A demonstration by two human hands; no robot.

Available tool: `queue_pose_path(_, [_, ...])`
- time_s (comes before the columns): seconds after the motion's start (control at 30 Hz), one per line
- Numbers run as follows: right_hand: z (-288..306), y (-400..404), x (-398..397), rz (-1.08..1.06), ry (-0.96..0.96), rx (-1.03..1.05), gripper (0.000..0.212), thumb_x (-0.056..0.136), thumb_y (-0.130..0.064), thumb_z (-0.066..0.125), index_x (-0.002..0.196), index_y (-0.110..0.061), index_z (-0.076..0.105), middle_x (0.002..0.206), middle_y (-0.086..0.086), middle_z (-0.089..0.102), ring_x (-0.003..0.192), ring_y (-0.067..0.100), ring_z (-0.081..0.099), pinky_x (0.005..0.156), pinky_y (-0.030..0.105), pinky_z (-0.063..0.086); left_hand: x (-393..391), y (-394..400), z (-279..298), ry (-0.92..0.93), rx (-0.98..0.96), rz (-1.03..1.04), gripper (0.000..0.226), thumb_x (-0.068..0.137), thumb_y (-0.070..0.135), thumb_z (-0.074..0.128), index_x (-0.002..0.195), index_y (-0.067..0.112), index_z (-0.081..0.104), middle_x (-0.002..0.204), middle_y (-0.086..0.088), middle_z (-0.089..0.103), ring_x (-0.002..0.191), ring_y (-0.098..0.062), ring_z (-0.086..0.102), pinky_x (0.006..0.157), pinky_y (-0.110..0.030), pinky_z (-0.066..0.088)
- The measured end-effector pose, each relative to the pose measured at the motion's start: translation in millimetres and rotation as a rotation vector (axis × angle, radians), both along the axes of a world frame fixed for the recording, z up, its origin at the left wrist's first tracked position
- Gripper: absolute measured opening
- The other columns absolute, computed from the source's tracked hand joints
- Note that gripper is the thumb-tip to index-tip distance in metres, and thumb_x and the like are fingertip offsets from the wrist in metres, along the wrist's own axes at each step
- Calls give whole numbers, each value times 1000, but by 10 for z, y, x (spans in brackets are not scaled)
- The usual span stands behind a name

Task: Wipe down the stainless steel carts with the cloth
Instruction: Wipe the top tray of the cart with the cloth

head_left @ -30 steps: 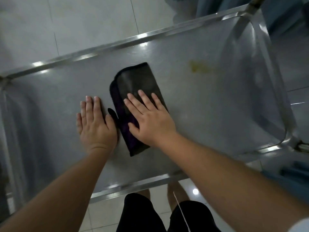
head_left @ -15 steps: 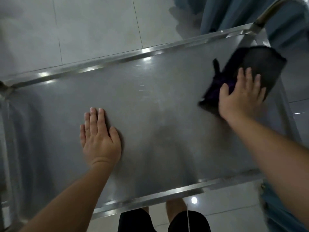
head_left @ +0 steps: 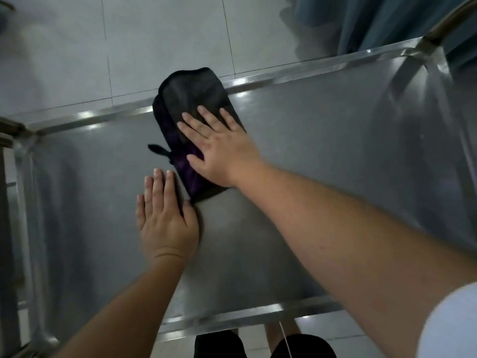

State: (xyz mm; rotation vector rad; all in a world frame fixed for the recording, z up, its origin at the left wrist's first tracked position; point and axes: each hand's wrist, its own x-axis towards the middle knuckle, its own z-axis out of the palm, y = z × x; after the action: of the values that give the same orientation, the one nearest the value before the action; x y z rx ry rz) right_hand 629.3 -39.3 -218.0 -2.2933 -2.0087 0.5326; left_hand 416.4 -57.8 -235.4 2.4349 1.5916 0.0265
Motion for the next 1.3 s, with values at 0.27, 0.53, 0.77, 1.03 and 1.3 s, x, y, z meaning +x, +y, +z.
queue_pose_path(0.27, [170, -529, 1535, -129, -89, -3, 79, 94, -65, 29, 167, -37, 18, 175, -13, 13, 163, 17, 7, 130, 45, 1, -22, 1, -13, -27, 19, -4, 73, 100, 44, 37, 169, 26, 24, 177, 2, 16, 164, -14, 5, 133, -43, 6])
queue_pose_path(0.53, [196, -1568, 2595, -838, -132, -104, 87, 92, -69, 17, 169, -30, 7, 177, -9, 0, 163, 18, 0, 131, 45, 2, -25, -10, -34, -39, 25, -15, 72, 101, 44, 38, 169, 27, 21, 177, 2, 15, 164, -13, 3, 133, -40, 1])
queue_pose_path(0.77, [123, -1009, 1607, -973, -108, -30, 81, 96, -59, 26, 169, -23, 16, 177, -2, 10, 163, 27, 7, 130, 53, 6, 3, -11, -19, -26, 23, 0, 73, 100, 43, 37, 169, 24, 23, 177, 0, 16, 164, -17, 7, 133, -43, 4])
queue_pose_path(1.03, [77, -865, 1145, -10, -74, -18, 77, 97, -68, 28, 167, -37, 16, 175, -15, 11, 162, 14, 3, 132, 45, 2, -18, 3, -16, -11, 12, -9, 72, 102, 45, 35, 169, 27, 19, 178, 4, 13, 164, -11, 0, 132, -38, -1])
queue_pose_path(1.3, [152, -1585, 2776, -646, -168, -75, 89, 93, -74, 17, 169, -27, 7, 177, -2, 5, 163, 27, 7, 131, 48, 7, -2, -5, 12, -50, 13, 13, 73, 99, 46, 37, 168, 28, 24, 177, 4, 17, 164, -13, 6, 132, -37, 1])
